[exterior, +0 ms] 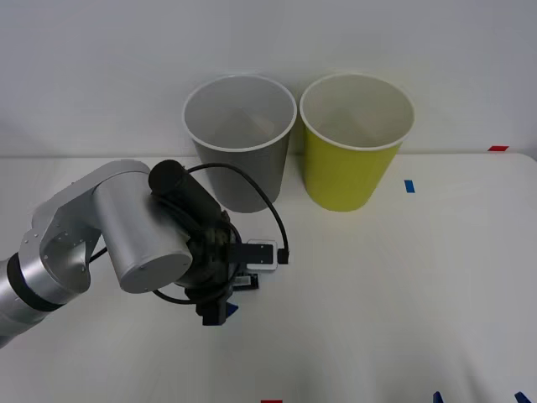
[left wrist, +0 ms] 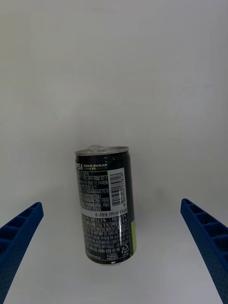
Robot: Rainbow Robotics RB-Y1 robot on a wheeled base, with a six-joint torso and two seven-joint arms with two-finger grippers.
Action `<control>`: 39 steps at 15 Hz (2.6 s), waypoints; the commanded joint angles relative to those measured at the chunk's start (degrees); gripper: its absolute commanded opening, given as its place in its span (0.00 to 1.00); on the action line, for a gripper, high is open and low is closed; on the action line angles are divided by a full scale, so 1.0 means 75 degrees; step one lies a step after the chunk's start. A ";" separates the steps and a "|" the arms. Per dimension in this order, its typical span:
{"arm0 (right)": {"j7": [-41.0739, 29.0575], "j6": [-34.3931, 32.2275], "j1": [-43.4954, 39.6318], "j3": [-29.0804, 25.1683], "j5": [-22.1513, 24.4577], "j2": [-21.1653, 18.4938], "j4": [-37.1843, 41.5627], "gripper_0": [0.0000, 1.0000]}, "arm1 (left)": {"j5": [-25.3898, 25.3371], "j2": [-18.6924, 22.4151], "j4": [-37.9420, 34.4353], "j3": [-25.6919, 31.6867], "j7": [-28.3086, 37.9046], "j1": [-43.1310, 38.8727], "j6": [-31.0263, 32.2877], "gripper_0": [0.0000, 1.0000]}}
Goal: Put cans in the gray bin and PET bottles in the light green bin.
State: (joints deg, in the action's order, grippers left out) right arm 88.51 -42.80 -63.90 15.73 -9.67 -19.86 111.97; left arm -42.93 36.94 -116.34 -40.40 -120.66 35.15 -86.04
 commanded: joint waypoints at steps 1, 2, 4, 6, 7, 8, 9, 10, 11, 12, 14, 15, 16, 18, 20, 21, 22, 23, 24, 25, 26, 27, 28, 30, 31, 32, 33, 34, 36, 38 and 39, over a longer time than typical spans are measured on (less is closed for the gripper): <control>0.0000 0.0000 0.0000 0.0000 0.0000 0.0000 0.0000 1.00 | 0.0052 -0.0015 0.0348 -0.0355 -0.0096 0.0164 0.0398 1.00; 0.0000 0.0000 0.0000 0.0000 0.0000 0.0000 0.0000 1.00 | 0.0052 -0.0015 0.0524 -0.0472 -0.0131 0.0258 0.0516 1.00; 0.0000 0.0000 0.0000 0.0000 0.0000 0.0000 0.0000 1.00 | 0.0064 -0.0039 0.0606 -0.0472 -0.0236 0.0258 0.0539 1.00; 0.0000 0.0000 0.0000 0.0000 0.0000 0.0000 0.0000 1.00 | 0.0064 -0.0074 0.0618 -0.0484 -0.0307 0.0270 0.0527 1.00; 0.0000 0.0000 0.0000 0.0000 0.0000 0.0000 0.0000 1.00 | 0.0064 -0.0097 0.0618 -0.0484 -0.0318 0.0270 0.0469 1.00; 0.0000 0.0000 0.0000 0.0000 0.0000 0.0000 0.0000 1.00 | 0.0076 -0.0156 0.0618 -0.0484 -0.0318 0.0270 0.0340 1.00; 0.0000 0.0000 0.0000 0.0000 0.0000 0.0000 0.0000 1.00 | 0.0099 -0.0214 0.0641 -0.0484 -0.0307 0.0293 0.0223 1.00; 0.0000 0.0000 0.0000 0.0000 0.0000 0.0000 0.0000 1.00 | 0.0099 -0.0261 0.0700 -0.0484 -0.0318 0.0293 0.0211 1.00; 0.0000 0.0000 0.0000 0.0000 0.0000 0.0000 0.0000 1.00 | 0.0099 -0.0343 0.0817 -0.0484 -0.0342 0.0305 0.0211 1.00; 0.0000 0.0000 0.0000 0.0000 0.0000 0.0000 0.0000 1.00 | 0.0087 -0.0425 0.1016 -0.0484 -0.0365 0.0364 0.0211 1.00; 0.0000 0.0000 0.0000 0.0000 0.0000 0.0000 0.0000 1.00 | 0.0064 -0.0554 0.1333 -0.0484 -0.0471 0.0457 0.0211 1.00; 0.0000 0.0000 0.0000 0.0000 0.0000 0.0000 0.0000 1.00 | 0.0064 -0.0566 0.1368 -0.0484 -0.0482 0.0457 0.0211 1.00; 0.0000 0.0000 0.0000 0.0000 0.0000 0.0000 0.0000 1.00 | 0.0064 -0.0648 0.1473 -0.0484 -0.0494 0.0481 0.0199 1.00; 0.0000 0.0000 0.0000 0.0000 0.0000 0.0000 0.0000 1.00 | 0.0064 -0.0812 0.1696 -0.0484 -0.0518 0.0504 0.0152 1.00; 0.0000 0.0000 0.0000 0.0000 0.0000 0.0000 0.0000 1.00 | 0.0076 -0.0847 0.1860 -0.0484 -0.0553 0.0493 0.0152 1.00; 0.0000 0.0000 0.0000 0.0000 0.0000 0.0000 0.0000 1.00 | 0.0087 -0.0847 0.1907 -0.0484 -0.0553 0.0504 0.0152 1.00; 0.0000 0.0000 0.0000 0.0000 0.0000 0.0000 0.0000 1.00 | 0.0134 -0.0859 0.1930 -0.0484 -0.0564 0.0493 0.0164 1.00; 0.0000 0.0000 0.0000 0.0000 0.0000 0.0000 0.0000 1.00 | 0.0204 -0.0871 0.1954 -0.0484 -0.0576 0.0504 0.0152 1.00; 0.0000 0.0000 0.0000 0.0000 0.0000 0.0000 0.0000 1.00 | 0.0263 -0.0882 0.1954 -0.0484 -0.0588 0.0493 0.0152 1.00; 0.0000 0.0000 0.0000 0.0000 0.0000 0.0000 0.0000 1.00 | 0.0310 -0.0882 0.1977 -0.0484 -0.0611 0.0493 0.0152 1.00; 0.0000 0.0000 0.0000 0.0000 0.0000 0.0000 0.0000 1.00 | 0.0310 -0.0906 0.2036 -0.0484 -0.0635 0.0504 0.0152 1.00; 0.0000 0.0000 0.0000 0.0000 0.0000 0.0000 0.0000 1.00 | 0.0310 -0.0964 0.2106 -0.0484 -0.0635 0.0504 0.0164 1.00; 0.0000 0.0000 0.0000 0.0000 0.0000 0.0000 0.0000 1.00 | 0.0310 -0.1011 0.2165 -0.0484 -0.0635 0.0493 0.0164 1.00; 0.0000 0.0000 0.0000 0.0000 0.0000 0.0000 0.0000 1.00 | 0.0345 -0.1058 0.2212 -0.0484 -0.0647 0.0504 0.0176 1.00; 0.0000 0.0000 0.0000 0.0000 0.0000 0.0000 0.0000 1.00 | 0.0345 -0.1082 0.2258 -0.0484 -0.0647 0.0504 0.0176 1.00; 0.0000 0.0000 0.0000 0.0000 0.0000 0.0000 0.0000 1.00 | 0.0345 -0.1117 0.2387 -0.0484 -0.0670 0.0504 0.0281 1.00; 0.0000 0.0000 0.0000 0.0000 0.0000 0.0000 0.0000 1.00 | 0.0345 -0.1187 0.2575 -0.0484 -0.0705 0.0504 0.0469 1.00; 0.0000 0.0000 0.0000 0.0000 0.0000 0.0000 0.0000 1.00 | 0.0345 -0.1222 0.2657 -0.0484 -0.0752 0.0504 0.0551 1.00; 0.0000 0.0000 0.0000 0.0000 0.0000 0.0000 0.0000 1.00 | 0.0322 -0.1211 0.2657 -0.0484 -0.0775 0.0493 0.0527 1.00; 0.0000 0.0000 0.0000 0.0000 0.0000 0.0000 0.0000 1.00 | 0.0275 -0.1211 0.2669 -0.0566 -0.0775 0.0493 0.0516 1.00; 0.0000 0.0000 0.0000 0.0000 0.0000 0.0000 0.0000 1.00 | 0.0275 -0.1211 0.2669 -0.0625 -0.0775 0.0493 0.0527 1.00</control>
State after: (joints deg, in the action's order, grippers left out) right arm 88.51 -42.80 -63.90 15.73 -9.67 -19.86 111.97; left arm -40.78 27.86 -96.38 -44.65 -126.47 38.88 -82.14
